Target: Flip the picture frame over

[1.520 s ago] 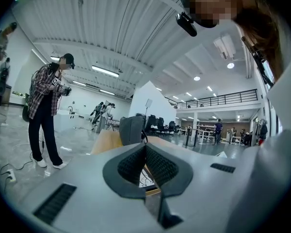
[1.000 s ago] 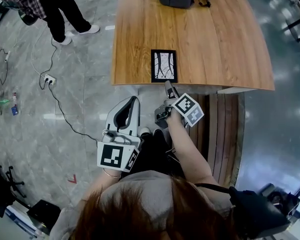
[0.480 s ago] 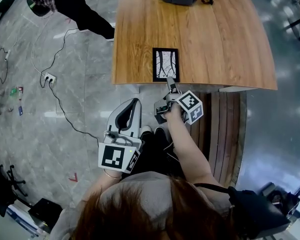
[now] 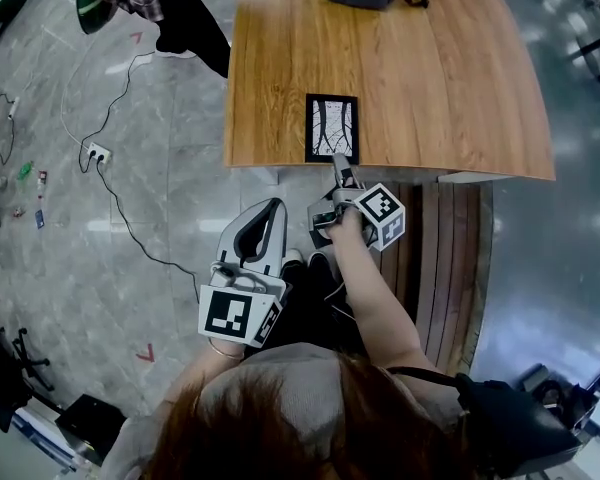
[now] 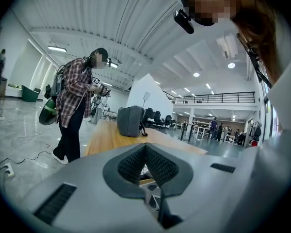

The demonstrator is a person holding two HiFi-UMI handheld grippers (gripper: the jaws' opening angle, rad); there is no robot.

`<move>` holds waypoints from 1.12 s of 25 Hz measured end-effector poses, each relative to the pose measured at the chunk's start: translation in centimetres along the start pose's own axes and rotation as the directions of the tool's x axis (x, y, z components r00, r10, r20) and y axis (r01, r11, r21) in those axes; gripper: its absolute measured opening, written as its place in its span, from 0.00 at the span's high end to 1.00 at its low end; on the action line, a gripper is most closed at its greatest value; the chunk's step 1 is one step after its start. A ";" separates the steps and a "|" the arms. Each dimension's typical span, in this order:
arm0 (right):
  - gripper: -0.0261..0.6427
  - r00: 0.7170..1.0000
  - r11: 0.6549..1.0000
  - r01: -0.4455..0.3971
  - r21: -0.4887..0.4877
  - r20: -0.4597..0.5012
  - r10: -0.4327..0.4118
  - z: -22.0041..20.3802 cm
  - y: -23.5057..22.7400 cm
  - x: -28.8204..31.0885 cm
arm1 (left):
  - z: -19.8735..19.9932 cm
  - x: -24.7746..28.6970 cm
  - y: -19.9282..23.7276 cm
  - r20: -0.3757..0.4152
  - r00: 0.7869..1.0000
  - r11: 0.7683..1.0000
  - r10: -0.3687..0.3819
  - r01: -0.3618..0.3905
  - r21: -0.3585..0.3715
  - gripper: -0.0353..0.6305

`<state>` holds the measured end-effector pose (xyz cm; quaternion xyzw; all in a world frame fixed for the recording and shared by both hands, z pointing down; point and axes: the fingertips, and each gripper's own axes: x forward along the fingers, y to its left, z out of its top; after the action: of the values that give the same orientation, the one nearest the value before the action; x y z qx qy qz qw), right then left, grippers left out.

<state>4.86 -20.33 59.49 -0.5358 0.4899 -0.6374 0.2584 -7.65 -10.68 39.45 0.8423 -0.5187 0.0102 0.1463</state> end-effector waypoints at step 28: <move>0.83 0.988 0.983 -0.154 0.104 0.045 0.150 -0.2 0.5 -2.1 | -0.5 -0.5 -0.6 -0.012 0.999 0.999 -0.031 0.031 -0.016 0.94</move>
<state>5.15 -18.64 58.17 -0.4937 0.4895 -0.6313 0.3437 -7.27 -9.91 39.67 0.8491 -0.5046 0.0090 0.1560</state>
